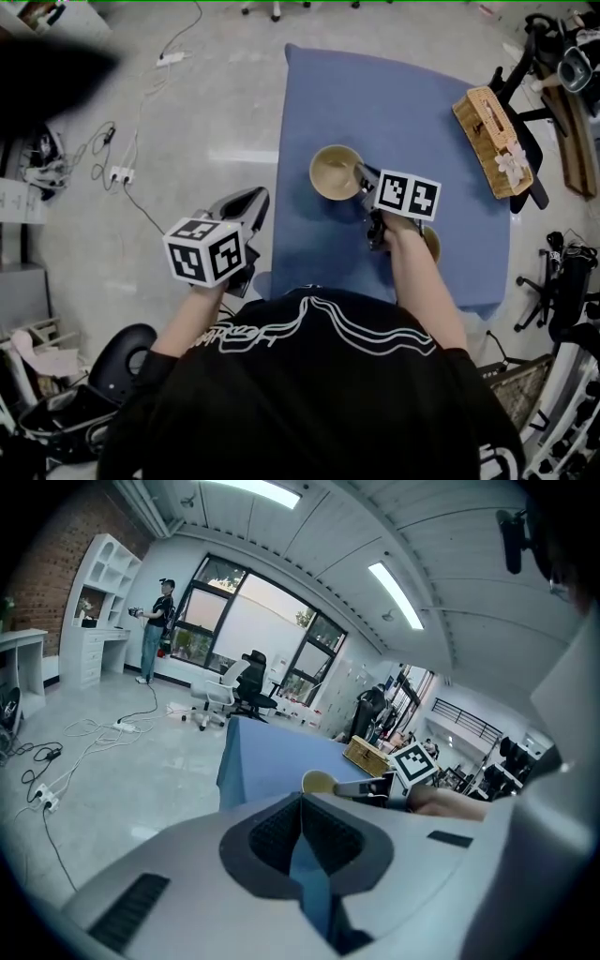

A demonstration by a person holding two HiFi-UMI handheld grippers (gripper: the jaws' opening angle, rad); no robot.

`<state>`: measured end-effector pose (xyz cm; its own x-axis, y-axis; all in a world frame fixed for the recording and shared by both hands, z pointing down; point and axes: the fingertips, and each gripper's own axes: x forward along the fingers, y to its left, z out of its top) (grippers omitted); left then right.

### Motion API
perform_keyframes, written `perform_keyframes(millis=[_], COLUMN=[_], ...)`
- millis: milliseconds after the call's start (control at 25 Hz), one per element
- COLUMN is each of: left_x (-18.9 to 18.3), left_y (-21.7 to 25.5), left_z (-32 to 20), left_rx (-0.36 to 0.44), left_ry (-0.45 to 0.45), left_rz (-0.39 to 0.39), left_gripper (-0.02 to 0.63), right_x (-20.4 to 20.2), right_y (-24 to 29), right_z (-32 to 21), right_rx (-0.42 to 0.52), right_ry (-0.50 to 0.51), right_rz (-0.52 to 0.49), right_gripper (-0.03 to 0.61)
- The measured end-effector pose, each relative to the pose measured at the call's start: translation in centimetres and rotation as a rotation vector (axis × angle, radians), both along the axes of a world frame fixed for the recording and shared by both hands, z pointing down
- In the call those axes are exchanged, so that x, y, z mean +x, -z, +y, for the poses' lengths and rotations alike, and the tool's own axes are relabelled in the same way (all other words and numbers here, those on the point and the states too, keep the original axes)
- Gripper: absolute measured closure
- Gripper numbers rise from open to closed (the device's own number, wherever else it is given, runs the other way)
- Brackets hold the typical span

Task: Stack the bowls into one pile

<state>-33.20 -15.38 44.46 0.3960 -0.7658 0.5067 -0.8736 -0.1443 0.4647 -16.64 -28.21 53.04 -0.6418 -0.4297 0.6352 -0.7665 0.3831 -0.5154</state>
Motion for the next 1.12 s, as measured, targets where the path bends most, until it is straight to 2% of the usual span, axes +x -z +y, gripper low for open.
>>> perform_keyframes(millis=[240,560,760,1120], left_x=[2.2,7.1,9.8,15.2], left_y=[1.2,3.4,4.4,4.8], left_z=[0.5,1.9,2.4,3.7], left_rx=[0.003,0.02,0.029,0.038], left_ry=[-0.005,-0.039,-0.052,-0.1], left_rz=[-0.003,-0.018,-0.023,-0.031], left_gripper=[0.589,0.589,0.589,0.589], right_x=[1.9,5.5,8.9,14.9], right_y=[2.1,5.2,6.2,7.5], right_z=[1.2,3.0,3.7,5.9], right_rx=[0.021,0.039,0.049,0.047], right_ry=[-0.006,0.008,0.001,-0.046], right_rz=[-0.027,-0.063,-0.055,-0.105], right_gripper=[0.531,0.531,0.531,0.531])
